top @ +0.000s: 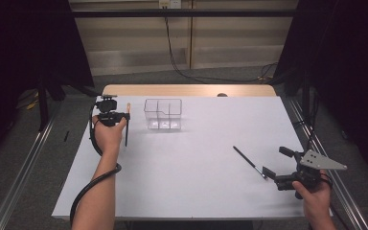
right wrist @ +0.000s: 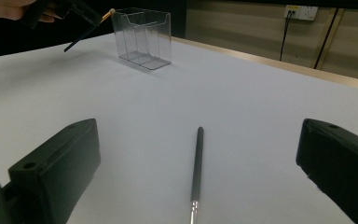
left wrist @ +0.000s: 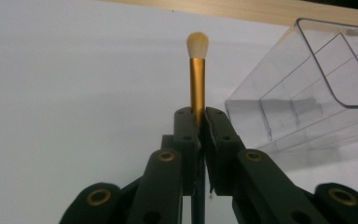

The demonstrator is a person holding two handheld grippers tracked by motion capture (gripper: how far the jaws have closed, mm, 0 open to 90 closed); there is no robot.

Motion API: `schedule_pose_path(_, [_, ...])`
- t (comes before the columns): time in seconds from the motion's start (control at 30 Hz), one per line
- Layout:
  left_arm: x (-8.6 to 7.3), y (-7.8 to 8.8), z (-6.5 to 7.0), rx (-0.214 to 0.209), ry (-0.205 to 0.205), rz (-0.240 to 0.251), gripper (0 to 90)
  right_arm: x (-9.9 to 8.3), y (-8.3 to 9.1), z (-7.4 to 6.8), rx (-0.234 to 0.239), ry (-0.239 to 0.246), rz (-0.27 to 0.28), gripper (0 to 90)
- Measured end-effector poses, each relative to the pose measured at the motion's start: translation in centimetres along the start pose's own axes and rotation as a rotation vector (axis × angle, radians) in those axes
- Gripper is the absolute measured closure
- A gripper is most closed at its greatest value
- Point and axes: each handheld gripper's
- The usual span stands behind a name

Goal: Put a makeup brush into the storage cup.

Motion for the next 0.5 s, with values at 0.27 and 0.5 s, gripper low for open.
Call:
schedule_pose_path(0.27, [-0.40,0.38,-0.07,-0.039,0.008,0.072,84.2,0.02,-0.14,-0.05,0.004,0.005,0.000,0.0])
schedule_pose_path(0.5, [-0.55,0.81,0.18,-0.058,-0.021,0.166,84.1,0.04,-0.20,-0.09,0.005,0.006,-0.002,0.0])
Point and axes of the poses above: each handheld gripper's, and its own axes: y roughly backward along the jaws, x roughly out of its top, z roughly to its right, and after that the axes turned 10 degrees about -z, right-handed
